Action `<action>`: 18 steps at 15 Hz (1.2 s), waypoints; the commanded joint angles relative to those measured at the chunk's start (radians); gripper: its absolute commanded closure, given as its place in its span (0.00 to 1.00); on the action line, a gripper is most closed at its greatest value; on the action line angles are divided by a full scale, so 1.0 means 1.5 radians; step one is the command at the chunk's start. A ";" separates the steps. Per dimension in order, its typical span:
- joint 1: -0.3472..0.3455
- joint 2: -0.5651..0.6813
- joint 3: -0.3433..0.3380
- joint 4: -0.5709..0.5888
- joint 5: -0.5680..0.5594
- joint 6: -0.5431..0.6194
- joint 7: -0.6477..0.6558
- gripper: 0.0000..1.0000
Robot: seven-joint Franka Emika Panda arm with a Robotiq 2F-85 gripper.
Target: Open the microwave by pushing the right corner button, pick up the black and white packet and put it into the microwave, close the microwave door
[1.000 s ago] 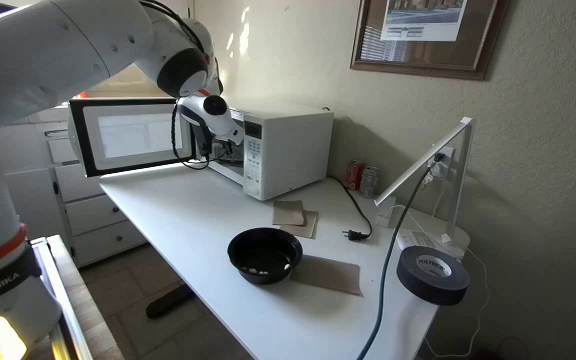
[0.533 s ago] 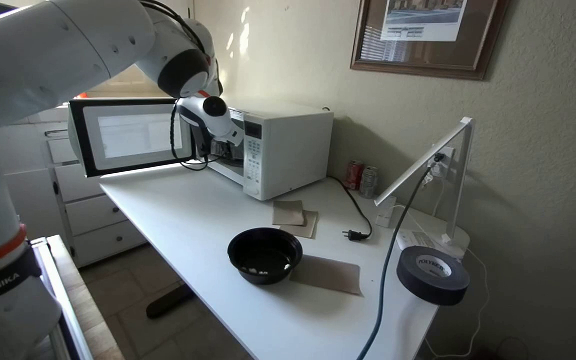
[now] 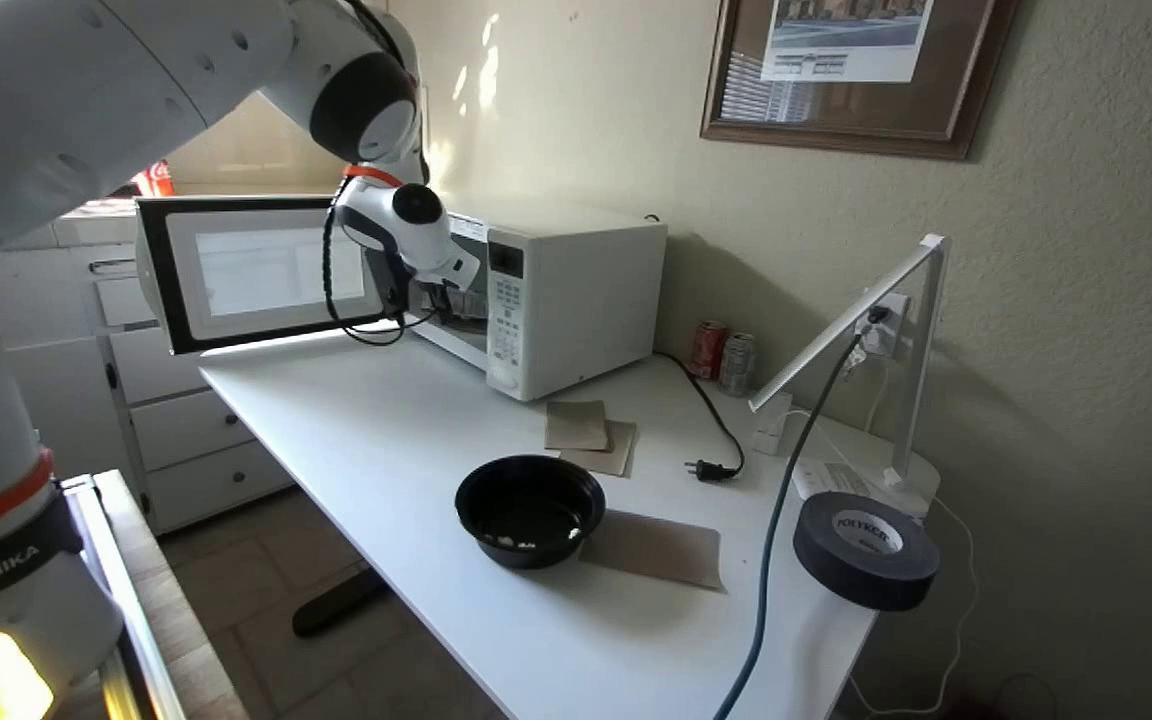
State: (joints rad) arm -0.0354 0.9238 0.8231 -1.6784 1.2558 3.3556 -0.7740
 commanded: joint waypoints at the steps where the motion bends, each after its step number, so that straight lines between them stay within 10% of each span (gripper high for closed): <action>1: -0.020 -0.102 -0.008 -0.107 0.012 -0.021 -0.013 0.00; 10: 0.033 -0.372 -0.111 -0.304 -0.160 -0.282 0.071 0.00; 18: 0.087 -0.480 -0.174 -0.208 -0.364 -0.554 0.047 0.00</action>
State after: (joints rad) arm 0.0382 0.2423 0.6115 -2.0338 0.7755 2.6408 -0.6759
